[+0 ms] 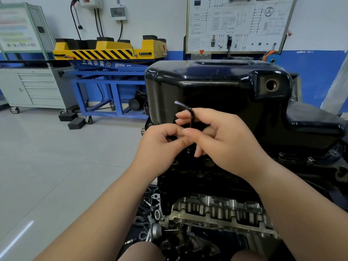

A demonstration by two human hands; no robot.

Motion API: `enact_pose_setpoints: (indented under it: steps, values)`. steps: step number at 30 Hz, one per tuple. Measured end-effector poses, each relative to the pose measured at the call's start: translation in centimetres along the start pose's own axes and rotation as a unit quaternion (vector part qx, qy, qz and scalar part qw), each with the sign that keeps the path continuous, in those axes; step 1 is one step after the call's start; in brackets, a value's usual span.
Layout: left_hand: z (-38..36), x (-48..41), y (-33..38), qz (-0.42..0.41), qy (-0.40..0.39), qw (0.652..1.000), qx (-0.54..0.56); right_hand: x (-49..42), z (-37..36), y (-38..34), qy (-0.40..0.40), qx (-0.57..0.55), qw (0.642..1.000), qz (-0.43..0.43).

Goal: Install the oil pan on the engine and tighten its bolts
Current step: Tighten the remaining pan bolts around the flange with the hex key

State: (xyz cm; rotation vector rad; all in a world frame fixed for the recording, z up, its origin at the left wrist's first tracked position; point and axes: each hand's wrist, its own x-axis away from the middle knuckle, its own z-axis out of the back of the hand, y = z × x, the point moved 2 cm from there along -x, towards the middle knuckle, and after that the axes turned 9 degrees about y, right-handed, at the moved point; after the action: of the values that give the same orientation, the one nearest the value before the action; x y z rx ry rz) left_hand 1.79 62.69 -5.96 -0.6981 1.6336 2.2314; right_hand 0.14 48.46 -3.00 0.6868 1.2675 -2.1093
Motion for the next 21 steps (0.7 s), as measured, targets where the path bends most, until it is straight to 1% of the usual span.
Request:
enact_pose_setpoints:
  steps: [2,5,7,12,17,19,21]
  values:
    - [0.11,-0.09,0.15,0.0,-0.01,1.0,-0.007,-0.14,0.09,0.07,-0.002,-0.003,1.0,-0.006]
    - [0.09,-0.02,0.25,0.001,-0.015,1.0,-0.013,-0.43,0.24,0.15,0.043,-0.012,0.999,-0.027]
    - [-0.01,0.08,0.3,0.005,-0.005,1.0,-0.007,-0.43,0.11,0.06,0.055,-0.028,0.997,-0.035]
    - [-0.24,-0.08,-0.08,-0.01,0.011,1.0,-0.014,-0.24,-0.37,0.08,0.048,-0.031,0.998,-0.033]
    - [0.06,-0.21,0.01,-0.004,-0.002,1.0,-0.013,-0.29,0.03,0.35,0.008,-0.043,0.998,-0.035]
    - [0.07,-0.23,-0.03,-0.004,-0.008,1.0,-0.019,-0.39,0.15,0.35,0.022,-0.038,0.999,-0.031]
    - [0.04,-0.13,-0.08,-0.002,0.006,1.0,-0.02,-0.46,0.18,0.32,0.052,-0.033,0.998,-0.032]
